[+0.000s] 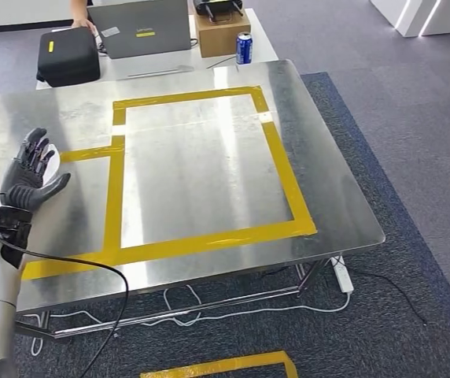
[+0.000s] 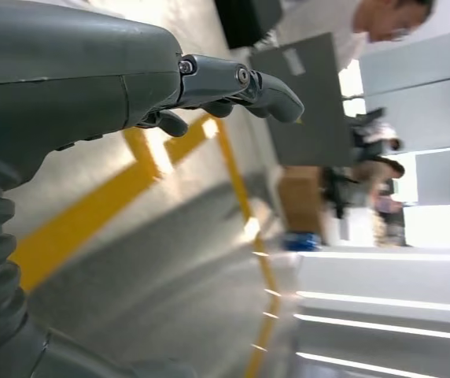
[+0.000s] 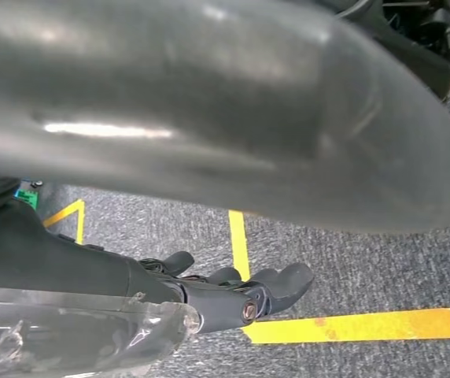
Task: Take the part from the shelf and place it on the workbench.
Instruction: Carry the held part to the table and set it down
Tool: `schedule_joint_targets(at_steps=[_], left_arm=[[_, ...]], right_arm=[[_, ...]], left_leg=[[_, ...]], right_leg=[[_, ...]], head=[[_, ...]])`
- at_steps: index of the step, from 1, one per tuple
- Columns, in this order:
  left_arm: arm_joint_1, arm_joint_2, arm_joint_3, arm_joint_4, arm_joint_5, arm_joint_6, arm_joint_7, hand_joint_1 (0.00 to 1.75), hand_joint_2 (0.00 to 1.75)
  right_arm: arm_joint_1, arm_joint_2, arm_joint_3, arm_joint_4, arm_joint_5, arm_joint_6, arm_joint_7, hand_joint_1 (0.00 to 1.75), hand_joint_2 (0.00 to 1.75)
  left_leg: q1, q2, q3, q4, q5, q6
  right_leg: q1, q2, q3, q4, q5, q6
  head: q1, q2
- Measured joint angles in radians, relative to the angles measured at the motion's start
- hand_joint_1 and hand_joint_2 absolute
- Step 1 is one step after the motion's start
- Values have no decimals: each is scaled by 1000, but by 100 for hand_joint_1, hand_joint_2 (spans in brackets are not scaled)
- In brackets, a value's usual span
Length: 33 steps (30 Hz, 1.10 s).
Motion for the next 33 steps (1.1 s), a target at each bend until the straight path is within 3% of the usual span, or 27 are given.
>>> schedule_joint_targets(at_steps=[4,9,11,15,19,23,29,33], left_arm=[[11,-39,46,-111,208,-21,-13,0,175],[14,-66,103,-205,288,5,7,0,175],[13,-73,125,-220,311,42,0,0,175],[2,-74,239,-240,347,235,-43,0,175],[3,-27,405,-237,427,344,-71,0,0],[44,57,606,-192,540,353,-97,0,0],[165,194,830,-19,611,375,-263,0,0],[222,213,947,36,589,404,-287,0,0]], right_arm=[[2,0,10,1,-4,-5,10,0,0],[5,0,23,1,-6,-11,16,0,0],[4,0,25,2,-6,-13,20,0,0],[9,1,30,2,-16,-24,23,0,0],[11,1,30,2,-39,-37,25,0,0],[14,1,30,2,-62,-41,28,0,0],[23,1,29,2,-85,-32,-4,0,0],[27,1,29,2,-97,-27,-21,0,0]], left_leg=[[0,0,-2,0,0,0],[0,0,-5,0,-1,0],[0,0,-6,0,-1,0],[0,1,-5,0,-3,0],[1,1,-5,0,-3,0],[1,4,-4,-1,-4,-2],[2,5,-2,-1,-5,-4],[2,2,1,-1,-7,-3]], right_leg=[[0,1,-2,0,0,0],[0,0,-4,-1,-1,0],[0,1,-4,-1,-1,0],[0,3,-4,-1,-1,1],[1,3,-4,-2,-1,0],[1,6,-4,-1,-2,-1],[2,6,-2,-1,-6,-5],[2,3,2,-1,-8,-4]], head=[[0,0],[0,0],[1,0],[0,0],[0,0],[0,0],[0,0],[0,0]])
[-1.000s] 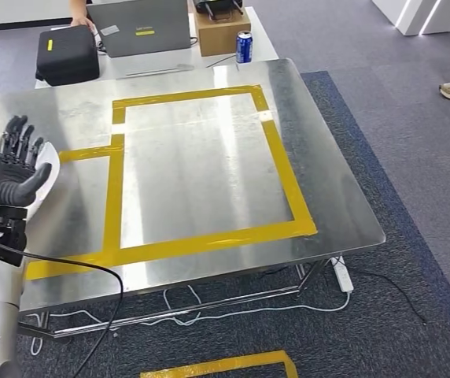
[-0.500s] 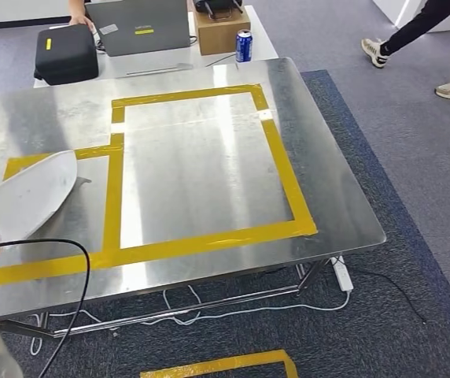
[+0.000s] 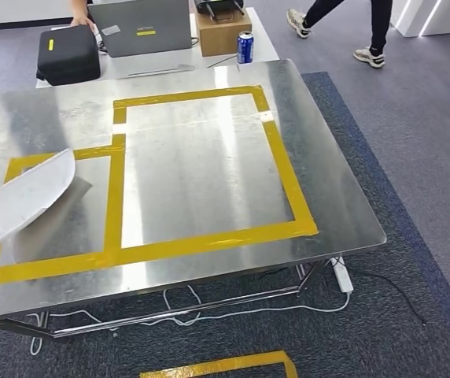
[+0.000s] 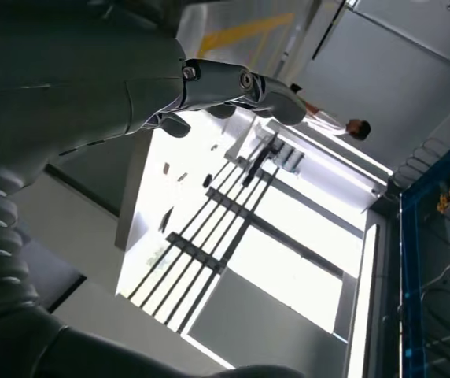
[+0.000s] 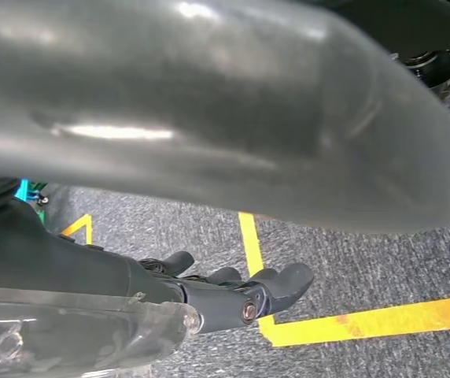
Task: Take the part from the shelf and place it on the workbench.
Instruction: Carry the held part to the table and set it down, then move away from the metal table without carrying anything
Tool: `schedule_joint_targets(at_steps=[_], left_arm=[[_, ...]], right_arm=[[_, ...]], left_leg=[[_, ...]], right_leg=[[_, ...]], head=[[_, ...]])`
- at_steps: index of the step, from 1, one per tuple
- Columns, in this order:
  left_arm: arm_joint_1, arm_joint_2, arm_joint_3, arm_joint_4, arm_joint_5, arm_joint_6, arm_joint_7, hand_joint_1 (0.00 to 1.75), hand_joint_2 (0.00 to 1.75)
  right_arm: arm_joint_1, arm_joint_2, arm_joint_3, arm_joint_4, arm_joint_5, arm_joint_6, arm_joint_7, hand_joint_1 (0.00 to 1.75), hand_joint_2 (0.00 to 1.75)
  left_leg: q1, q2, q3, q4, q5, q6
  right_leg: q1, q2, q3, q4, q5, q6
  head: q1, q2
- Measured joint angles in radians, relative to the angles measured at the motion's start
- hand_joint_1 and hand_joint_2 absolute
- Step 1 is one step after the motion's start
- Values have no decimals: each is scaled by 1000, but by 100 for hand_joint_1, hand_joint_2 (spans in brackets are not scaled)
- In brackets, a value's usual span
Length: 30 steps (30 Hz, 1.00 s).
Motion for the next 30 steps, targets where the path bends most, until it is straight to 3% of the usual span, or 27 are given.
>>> schedule_joint_targets(at_steps=[6,12,16,23,26,29,30], left_arm=[[62,-43,162,71,-77,93,-2,0,0],[110,-172,199,111,-512,352,-4,0,0],[135,-243,160,212,-677,469,-4,0,0],[149,-300,32,542,-907,607,53,0,0],[151,-320,-13,632,-959,598,90,0,0],[154,-343,-86,703,-1067,512,150,0,0],[155,-358,-116,722,-1100,480,154,0,0]], right_arm=[[5,0,0,0,-19,10,-6,0,0],[10,2,-6,1,-72,2,-50,0,0],[13,9,-10,4,-97,-6,-62,0,0],[14,21,-29,8,-145,-17,-71,0,0],[14,24,-34,8,-155,-22,-66,0,0],[14,27,-36,10,-170,-24,-38,0,0],[14,29,-36,10,-176,-19,-28,0,0]], left_leg=[[-1,-1,12,0,-6,2],[-3,-2,20,0,-9,6],[-3,-2,21,0,-10,6],[-4,-2,23,0,-11,9],[-6,-2,24,1,-13,11],[-7,-2,28,-7,-3,28],[-4,-1,32,-15,4,32]], right_leg=[[-1,-1,12,-1,-5,2],[-3,-4,20,-1,-9,6],[-3,-3,21,-1,-9,6],[-4,-3,24,-1,-10,9],[-5,-3,25,-3,-10,12],[-9,-4,28,-8,-6,29],[-9,-4,24,4,-18,34]], head=[[0,0],[0,0],[0,0],[0,0],[0,0],[-1,0],[0,0]])
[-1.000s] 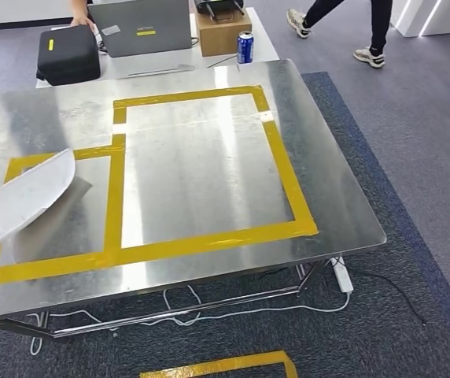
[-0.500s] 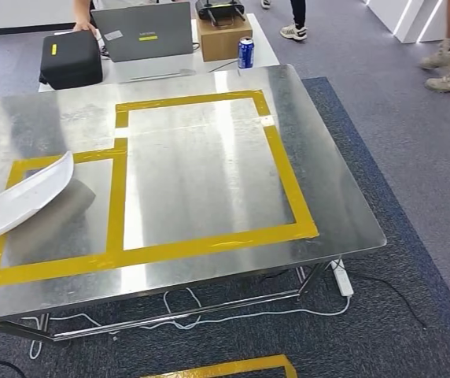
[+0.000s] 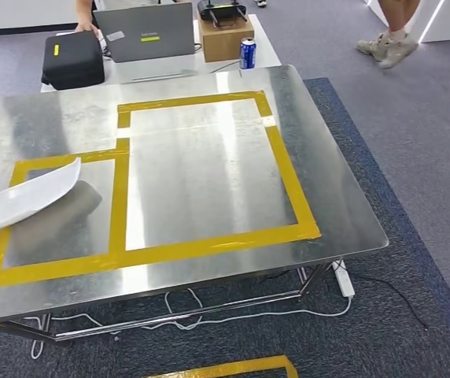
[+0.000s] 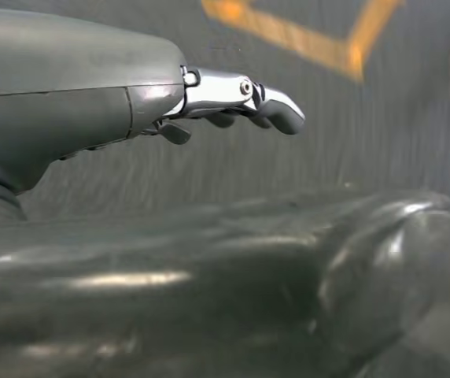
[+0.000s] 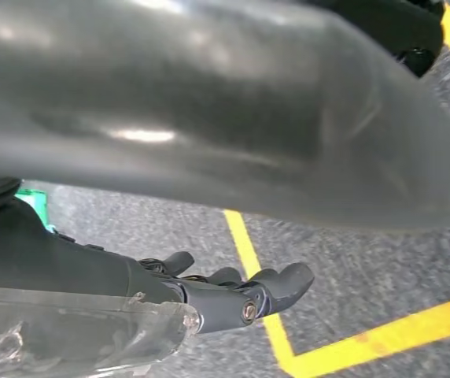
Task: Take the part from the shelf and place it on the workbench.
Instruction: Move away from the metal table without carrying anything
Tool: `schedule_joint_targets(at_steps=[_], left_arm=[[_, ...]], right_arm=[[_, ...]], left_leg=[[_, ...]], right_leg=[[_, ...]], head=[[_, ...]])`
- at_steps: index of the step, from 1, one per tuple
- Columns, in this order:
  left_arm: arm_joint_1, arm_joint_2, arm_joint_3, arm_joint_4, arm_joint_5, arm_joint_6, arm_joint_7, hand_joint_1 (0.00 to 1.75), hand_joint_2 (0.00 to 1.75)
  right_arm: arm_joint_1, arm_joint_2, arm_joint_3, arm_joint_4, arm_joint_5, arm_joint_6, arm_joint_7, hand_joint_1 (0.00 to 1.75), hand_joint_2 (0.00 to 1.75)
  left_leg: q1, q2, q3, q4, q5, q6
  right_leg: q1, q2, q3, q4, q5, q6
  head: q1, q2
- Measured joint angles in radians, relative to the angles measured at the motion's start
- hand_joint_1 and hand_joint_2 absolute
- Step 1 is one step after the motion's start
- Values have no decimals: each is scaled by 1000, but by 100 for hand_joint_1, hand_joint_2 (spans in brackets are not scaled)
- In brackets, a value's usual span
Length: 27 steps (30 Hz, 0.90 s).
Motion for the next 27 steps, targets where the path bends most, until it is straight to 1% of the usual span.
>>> schedule_joint_targets(at_steps=[1,2,3,4,5,6,7,8,9,10,11,12,14,15,16,17,18,19,20,21,22,23,24,25,26,27], left_arm=[[-1,-16,-29,18,-30,-30,-1,0,0],[-1,-33,-56,35,-61,-58,-2,0,0],[-2,-48,-84,50,-95,-88,3,0,0],[-1,-58,-113,65,-133,-118,14,0,0],[0,-67,-142,77,-169,-142,25,0,0],[1,-74,-173,88,-199,-161,35,0,0],[2,-80,-202,97,-222,-179,42,0,0],[3,-85,-228,104,-237,-198,46,0,0],[4,-88,-249,110,-247,-221,50,0,0],[5,-91,-267,113,-253,-243,55,0,0],[6,-93,-280,116,-256,-259,61,0,0],[6,-97,-291,118,-257,-268,68,0,0],[7,-104,-305,123,-266,-273,95,0,0],[9,-107,-312,126,-277,-276,113,0,0],[10,-110,-320,129,-290,-280,132,0,0],[11,-112,-329,131,-303,-284,151,0,0],[11,-114,-338,133,-312,-287,168,0,0],[10,-114,-345,135,-317,-289,182,0,0],[11,-115,-350,137,-321,-290,193,0,0],[11,-115,-353,138,-323,-291,202,0,0],[11,-115,-356,139,-326,-291,209,0,0],[11,-115,-359,139,-330,-291,218,0,0],[10,-116,-362,139,-334,-291,229,0,0],[8,-117,-365,140,-338,-291,241,0,0],[6,-118,-368,140,-339,-291,251,0,0],[5,-119,-369,140,-338,-292,257,0,0]], right_arm=[[0,1,-2,0,-8,8,7,0,0],[0,2,-5,0,-17,17,9,0,0],[0,2,-8,1,-25,24,8,0,0],[1,3,-11,1,-29,28,5,0,0],[1,3,-14,2,-30,29,2,0,0],[1,3,-14,4,-28,29,-1,0,0],[1,3,-14,5,-25,26,-3,0,0],[1,3,-14,6,-20,19,-5,0,0],[-1,3,-13,7,-11,6,-8,0,0],[-3,4,-10,9,1,-13,-12,0,0],[-5,6,-5,10,17,-35,-17,0,0],[-7,7,3,11,34,-55,-21,0,0],[-7,7,25,14,65,-77,-22,0,0],[-8,7,35,14,74,-78,-18,0,0],[-8,8,44,15,81,-78,-11,0,0],[-8,8,53,15,88,-76,-2,0,0],[-8,8,62,16,95,-75,8,0,0],[-8,7,71,16,102,-75,16,0,0],[-8,7,79,17,108,-75,23,0,0],[-8,7,86,17,111,-75,27,0,0],[-8,7,91,18,112,-75,30,0,0],[-8,7,97,18,112,-73,32,0,0],[-9,7,101,19,110,-69,34,0,0],[-10,7,104,19,106,-65,37,0,0],[-11,7,106,20,101,-60,39,0,0],[-12,6,106,20,96,-57,42,0,0]], left_leg=[[4,0,2,-7,5,1],[6,1,4,-10,7,2],[8,2,3,-10,8,2],[8,4,2,-10,8,1],[10,5,1,-9,9,0],[11,5,0,-8,10,-2],[13,5,-1,-7,12,-6],[16,4,-3,-4,12,-10],[18,3,-6,0,12,-16],[19,1,-10,4,13,-23],[19,0,-13,10,13,-29],[18,-1,-17,15,15,-36],[19,-3,-23,22,15,-47],[21,-3,-30,33,2,-53],[22,-2,-42,59,-25,-59],[23,-2,-62,108,-66,-64],[24,-1,-87,175,-113,-69],[25,-1,-111,245,-153,-72],[26,-1,-125,297,-177,-73],[27,-1,-121,316,-179,-74],[28,-1,-98,295,-162,-73],[29,-1,-57,238,-134,-73],[32,-1,-4,163,-109,-74],[33,-3,44,90,-93,-73],[33,-6,76,37,-85,-70],[32,-8,91,10,-84,-67]], right_leg=[[0,0,-13,34,-27,4],[-2,-1,-35,89,-64,9],[-4,-1,-63,162,-106,14],[-7,-2,-88,232,-138,18],[-10,-2,-101,277,-153,22],[-13,-2,-96,283,-149,25],[-16,-3,-67,244,-126,28],[-20,-3,-22,173,-96,33],[-23,-2,29,95,-75,36],[-24,1,65,37,-58,34],[-24,5,85,4,-54,30],[-23,9,88,-4,-56,22],[-23,10,76,-1,-52,2],[-24,9,70,0,-48,-7],[-25,8,63,-1,-41,-16],[-26,6,54,-1,-34,-22],[-25,4,44,-1,-27,-25],[-25,2,33,-1,-20,-26],[-24,1,22,0,-12,-26],[-24,0,12,0,-5,-24],[-25,-1,3,0,2,-21],[-26,-1,-5,1,9,-17],[-26,0,-11,1,16,-12],[-25,0,-17,2,23,-7],[-23,0,-21,3,31,-1],[-22,0,-24,3,38,5]], head=[[1,0],[2,0],[3,0],[3,0],[3,0],[3,0],[3,0],[3,0],[3,0],[2,0],[2,0],[0,0],[-3,0],[-5,0],[-7,0],[-10,0],[-12,0],[-13,0],[-14,0],[-14,0],[-14,0],[-14,0],[-15,0],[-16,0],[-17,0],[-18,0]])
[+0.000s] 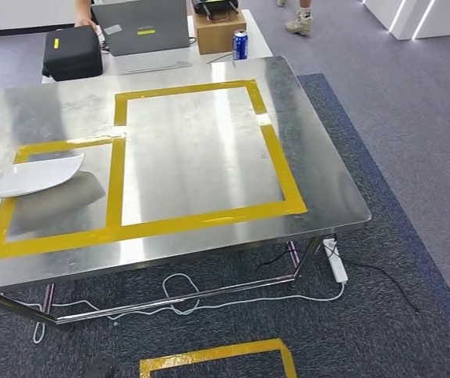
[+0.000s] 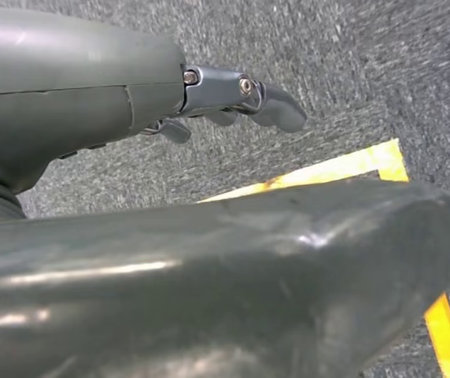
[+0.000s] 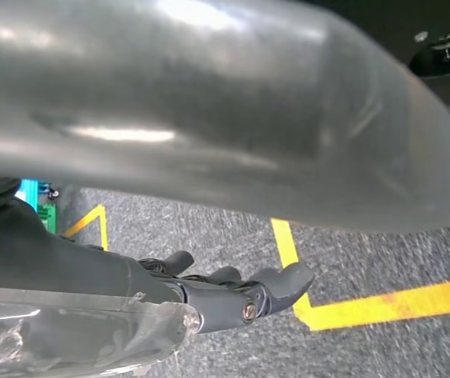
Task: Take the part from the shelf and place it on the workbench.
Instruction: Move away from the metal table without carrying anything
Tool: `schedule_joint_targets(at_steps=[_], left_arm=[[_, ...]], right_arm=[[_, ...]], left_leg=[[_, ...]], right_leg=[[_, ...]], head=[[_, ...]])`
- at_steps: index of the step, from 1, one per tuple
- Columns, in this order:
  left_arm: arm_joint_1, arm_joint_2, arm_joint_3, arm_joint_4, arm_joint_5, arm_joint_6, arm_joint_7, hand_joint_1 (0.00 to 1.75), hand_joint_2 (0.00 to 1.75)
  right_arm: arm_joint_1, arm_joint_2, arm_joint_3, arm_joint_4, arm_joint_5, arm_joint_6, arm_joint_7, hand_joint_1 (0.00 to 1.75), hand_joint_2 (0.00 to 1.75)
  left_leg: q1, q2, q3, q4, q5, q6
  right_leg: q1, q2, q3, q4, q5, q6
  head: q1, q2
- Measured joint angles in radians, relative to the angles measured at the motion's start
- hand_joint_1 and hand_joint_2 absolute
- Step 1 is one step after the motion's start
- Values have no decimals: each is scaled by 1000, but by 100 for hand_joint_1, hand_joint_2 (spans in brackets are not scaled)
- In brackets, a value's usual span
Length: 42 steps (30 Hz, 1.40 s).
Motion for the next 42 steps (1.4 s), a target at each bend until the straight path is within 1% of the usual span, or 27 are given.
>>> schedule_joint_targets(at_steps=[3,5,7,8,9,10,11,12,14,16,18,20,22,23,24,26,28,30,31,33,34,36,38,39,40,41,42], left_arm=[[1,-5,-3,1,-8,-8,5,0,0],[2,-4,-8,2,-26,-10,7,0,0],[2,-1,-11,2,-38,-8,14,0,0],[3,0,-11,2,-41,-8,18,0,0],[4,1,-11,2,-42,-7,21,0,0],[4,2,-11,2,-43,-7,22,0,0],[4,3,-11,2,-44,-6,24,0,0],[4,3,-12,2,-45,-6,24,0,0],[4,4,-13,2,-47,-5,26,0,0],[4,5,-14,2,-50,-4,30,0,0],[4,7,-14,3,-52,-3,35,0,0],[6,8,-13,3,-48,-2,37,0,0],[6,6,-11,4,-41,-3,34,0,0],[5,5,-11,4,-40,-4,32,0,0],[4,3,-10,4,-43,-5,31,0,0],[4,1,-10,4,-54,-5,35,0,0],[3,-2,-10,4,-64,-6,43,0,0],[-1,-5,-10,4,-70,-7,46,0,0],[-2,-7,-10,5,-72,-7,46,0,0],[-1,-6,-10,6,-76,-7,46,0,0],[0,-6,-10,6,-78,-7,46,0,0],[0,-7,-10,6,-82,-6,45,0,0],[0,-8,-10,6,-86,-6,45,0,0],[0,-9,-10,6,-88,-6,45,0,0],[0,-9,-10,6,-90,-6,44,0,0],[0,-9,-10,6,-92,-6,44,0,0],[0,-10,-10,6,-93,-6,44,0,0]], right_arm=[[1,0,4,2,-2,9,13,0,0],[2,0,11,2,0,30,30,0,0],[1,-1,19,3,-1,49,45,0,0],[1,-1,22,3,-2,54,49,0,0],[1,-1,25,3,-2,57,52,0,0],[1,-1,27,3,-2,59,53,0,0],[1,-1,29,3,-2,60,54,0,0],[0,-2,30,3,-2,60,55,0,0],[-6,-5,32,4,-2,61,56,0,0],[-10,-7,33,4,0,61,58,0,87],[-10,-7,44,5,29,53,76,0,175],[-10,-8,75,6,84,37,102,0,175],[-10,-8,109,8,111,26,115,0,175],[-10,-8,119,8,107,25,116,0,175],[-9,-9,123,8,94,28,113,0,175],[-9,-9,124,8,58,43,103,0,175],[-9,-10,123,10,33,55,94,0,175],[-9,-13,123,12,20,59,88,0,175],[-9,-14,123,13,15,60,86,0,175],[-8,-15,121,13,3,61,82,0,175],[-9,-15,120,13,-3,62,80,0,175],[-13,-15,117,13,-11,64,76,0,175],[-20,-16,114,13,-15,65,75,0,175],[-23,-16,113,13,-17,66,74,0,175],[-25,-16,112,13,-19,68,75,0,175],[-25,-17,110,13,-21,70,75,0,175],[-25,-17,109,13,-24,73,75,0,175]], left_leg=[[-3,0,-17,0,13,25],[-3,5,-36,0,31,45],[-8,7,-60,1,51,54],[-12,8,-74,2,62,56],[-16,9,-87,3,72,58],[-20,9,-100,4,82,59],[-24,9,-113,4,92,59],[-27,9,-123,5,101,59],[-33,9,-138,7,117,55],[-34,10,-145,8,133,47],[-32,10,-152,11,139,37],[-29,8,-173,56,83,21],[-19,8,-212,177,-25,6],[-14,8,-229,244,-62,0],[-9,8,-235,294,-75,-5],[0,8,-196,294,-32,-16],[12,8,-94,172,11,-32],[18,6,-4,40,-5,-28],[18,5,16,8,-18,-20],[14,8,5,7,-15,5],[12,10,-4,9,-6,16],[9,14,-27,10,16,35],[3,15,-56,11,40,43],[-1,15,-71,12,52,45],[-4,15,-87,12,64,46],[-7,15,-102,13,76,46],[-10,14,-115,13,87,46]], right_leg=[[-4,-1,-10,3,6,17],[-5,-3,-37,67,-60,24],[-3,-4,-79,203,-157,26],[-2,-4,-92,265,-185,26],[0,-4,-89,298,-191,23],[3,-4,-68,294,-177,18],[6,-4,-26,251,-153,10],[11,-4,31,180,-132,-1],[21,-6,136,33,-126,-19],[27,-9,168,-29,-133,-25],[25,-11,152,-34,-116,-29],[18,-14,131,-37,-94,-39],[16,-14,103,-36,-68,-44],[15,-15,87,-35,-56,-42],[13,-16,70,-34,-43,-39],[6,-17,36,-29,-19,-30],[0,-16,5,-17,0,-17],[0,-15,-16,-2,16,-1],[0,-15,-21,1,24,6],[-5,-15,-25,0,36,18],[-8,-15,-31,8,22,23],[-9,-14,-55,82,-61,29],[-5,-14,-84,217,-157,30],[-3,-14,-87,271,-177,28],[0,-14,-76,297,-174,25],[3,-14,-47,287,-154,19],[6,-14,-1,240,-129,12]], head=[[0,0],[4,0],[7,0],[8,0],[8,0],[8,0],[8,0],[7,0],[6,0],[8,0],[11,0],[5,0],[-2,0],[-3,0],[-3,0],[-3,0],[-6,0],[-11,0],[-14,0],[-12,0],[-10,0],[-5,0],[-1,0],[1,0],[1,0],[1,0],[1,0]])
